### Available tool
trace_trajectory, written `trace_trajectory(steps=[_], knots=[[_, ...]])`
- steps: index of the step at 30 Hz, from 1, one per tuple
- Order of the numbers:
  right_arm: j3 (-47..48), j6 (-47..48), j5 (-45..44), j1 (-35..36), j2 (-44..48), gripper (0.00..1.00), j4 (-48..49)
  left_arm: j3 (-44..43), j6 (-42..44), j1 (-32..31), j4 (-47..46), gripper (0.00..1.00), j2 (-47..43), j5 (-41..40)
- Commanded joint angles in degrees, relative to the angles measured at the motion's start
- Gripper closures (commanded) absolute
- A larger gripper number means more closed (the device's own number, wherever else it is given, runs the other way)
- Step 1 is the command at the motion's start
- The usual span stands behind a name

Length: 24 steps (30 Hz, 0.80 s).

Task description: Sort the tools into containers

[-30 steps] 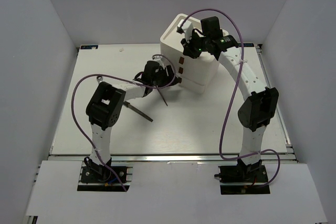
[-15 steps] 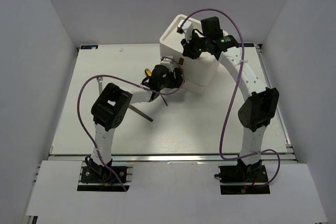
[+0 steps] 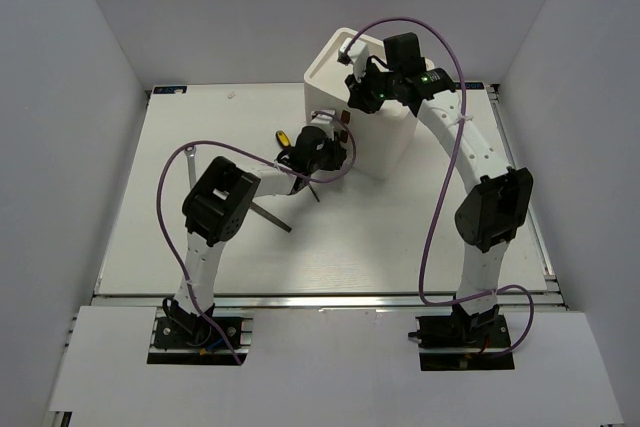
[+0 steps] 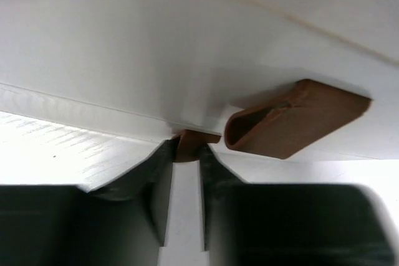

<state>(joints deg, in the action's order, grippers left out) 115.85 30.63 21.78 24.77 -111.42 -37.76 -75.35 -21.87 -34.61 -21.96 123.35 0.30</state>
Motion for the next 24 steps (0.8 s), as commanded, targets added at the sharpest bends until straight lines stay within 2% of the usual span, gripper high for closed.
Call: trace_trajectory(steps=[1, 2, 6, 11, 12, 20, 23, 24], knots=[[-2.56, -2.51, 5.29, 1.5, 1.2, 0.82, -10.93, -2.87, 0.77, 0.07, -0.63, 0.74, -1.35, -2.14], [-2.65, -2.59, 5.12, 1.5, 1.2, 0.82, -10.76, -2.17, 0.69, 0.07, -0.89, 0.82, -1.62, -1.79], [-2.91, -3.03, 3.8, 1.5, 1.03, 0.82, -10.15, 1.08, 0.33, -0.19, -2.21, 0.94, -4.43, -1.44], [-3.0, -3.3, 1.51, 1.5, 0.59, 0.82, -9.62, 8.19, 1.3, -0.63, -3.27, 0.97, -11.09, -1.35], [-3.09, -3.3, 1.25, 1.5, 0.41, 0.82, -9.53, 10.81, 1.48, -0.63, -3.36, 1.0, -12.16, -1.44], [-2.91, -3.3, -0.34, 1.42, -0.03, 0.81, -9.53, 20.06, 3.06, -0.63, -2.65, 1.0, -20.78, -1.17], [-3.0, -2.86, -0.07, 1.42, -0.03, 0.73, -9.7, 19.2, 2.97, -0.63, -1.25, 0.89, -21.66, -0.82], [-2.91, -2.34, 0.1, 1.33, 0.14, 0.64, -9.88, 18.41, 2.8, -0.63, -0.38, 0.8, -21.75, -0.82]])
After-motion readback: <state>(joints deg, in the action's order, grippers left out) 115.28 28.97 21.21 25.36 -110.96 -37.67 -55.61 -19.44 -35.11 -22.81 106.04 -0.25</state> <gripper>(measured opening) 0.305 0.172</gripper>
